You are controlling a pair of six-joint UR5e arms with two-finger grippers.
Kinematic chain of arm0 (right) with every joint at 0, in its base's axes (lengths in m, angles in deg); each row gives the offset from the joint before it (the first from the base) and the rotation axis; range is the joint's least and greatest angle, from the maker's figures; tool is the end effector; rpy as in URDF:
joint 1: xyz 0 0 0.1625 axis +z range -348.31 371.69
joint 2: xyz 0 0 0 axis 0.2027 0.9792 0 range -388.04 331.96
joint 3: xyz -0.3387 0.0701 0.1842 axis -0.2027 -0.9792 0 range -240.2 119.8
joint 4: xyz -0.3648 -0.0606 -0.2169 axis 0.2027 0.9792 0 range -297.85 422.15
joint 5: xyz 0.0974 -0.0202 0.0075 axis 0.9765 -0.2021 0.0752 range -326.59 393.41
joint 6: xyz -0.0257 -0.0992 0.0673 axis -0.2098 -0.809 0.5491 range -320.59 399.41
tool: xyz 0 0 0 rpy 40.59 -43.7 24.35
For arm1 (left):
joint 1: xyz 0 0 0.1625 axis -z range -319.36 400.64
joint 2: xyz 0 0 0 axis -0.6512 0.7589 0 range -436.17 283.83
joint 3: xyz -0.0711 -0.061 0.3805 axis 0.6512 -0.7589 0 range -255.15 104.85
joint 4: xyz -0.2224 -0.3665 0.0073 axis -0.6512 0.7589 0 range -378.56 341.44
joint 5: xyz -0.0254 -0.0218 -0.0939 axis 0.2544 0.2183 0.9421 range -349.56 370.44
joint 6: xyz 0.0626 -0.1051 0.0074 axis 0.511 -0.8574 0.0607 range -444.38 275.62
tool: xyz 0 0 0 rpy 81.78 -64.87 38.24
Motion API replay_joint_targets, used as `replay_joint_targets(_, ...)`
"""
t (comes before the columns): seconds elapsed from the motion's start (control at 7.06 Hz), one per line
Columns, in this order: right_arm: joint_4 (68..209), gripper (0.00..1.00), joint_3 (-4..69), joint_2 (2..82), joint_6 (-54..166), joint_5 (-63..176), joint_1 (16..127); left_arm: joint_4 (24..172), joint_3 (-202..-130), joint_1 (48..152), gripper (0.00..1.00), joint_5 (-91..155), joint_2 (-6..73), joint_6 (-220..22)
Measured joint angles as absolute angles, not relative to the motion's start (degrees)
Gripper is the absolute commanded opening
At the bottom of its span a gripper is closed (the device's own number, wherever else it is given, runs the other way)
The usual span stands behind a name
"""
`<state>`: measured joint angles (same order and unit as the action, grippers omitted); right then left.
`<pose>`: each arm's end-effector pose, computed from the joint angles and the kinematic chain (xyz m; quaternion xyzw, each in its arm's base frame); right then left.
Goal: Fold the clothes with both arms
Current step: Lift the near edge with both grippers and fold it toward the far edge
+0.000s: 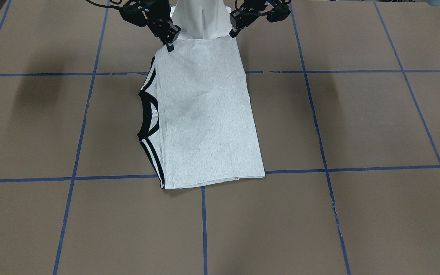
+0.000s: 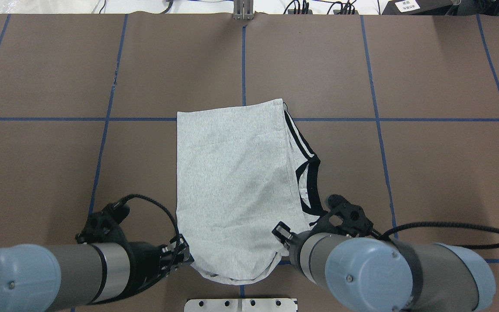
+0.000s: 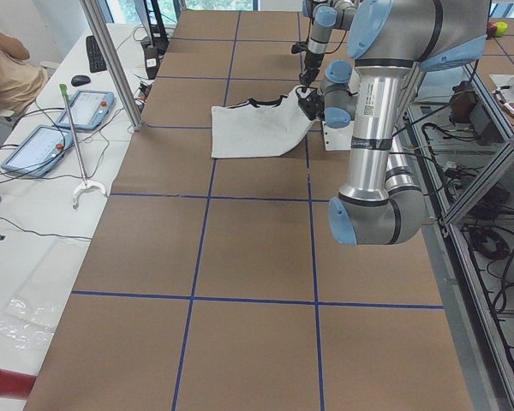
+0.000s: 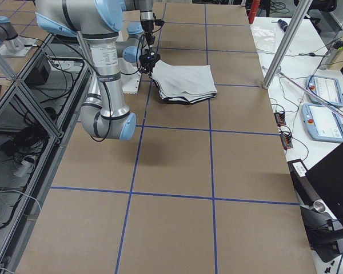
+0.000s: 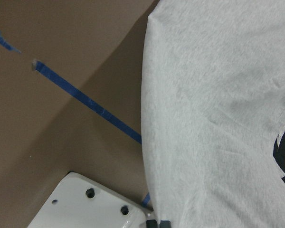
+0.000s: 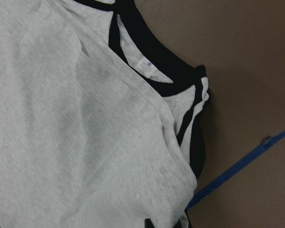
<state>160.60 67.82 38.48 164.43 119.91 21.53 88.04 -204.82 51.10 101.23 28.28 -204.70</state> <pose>-0.4768 -0.2256 0.1576 -0.0706 -0.4416 0.3538 0.8215 0.4531 -0.2176 0.1580 -0.1054 0.5691 -0.2803 0.7658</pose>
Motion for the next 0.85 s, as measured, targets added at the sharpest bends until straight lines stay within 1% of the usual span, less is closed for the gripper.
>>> replay_joint_targets(0.28, 160.40, 0.00, 64.08, 34.81, 163.61, 123.38, 28.16, 84.45, -203.12, 59.43, 0.00, 103.42, 33.06, -197.47)
replay_joint_targets(0.57, 159.70, 0.00, 60.16, 32.00, 161.55, 124.88, 32.81, 84.07, -200.71, 65.90, 0.00, 107.25, 34.39, -191.18)
replay_joint_targets(0.85, 153.61, 0.00, 53.26, 29.88, 160.74, 126.74, 37.12, 84.93, -196.69, 68.80, 0.00, 107.91, 35.03, -187.78)
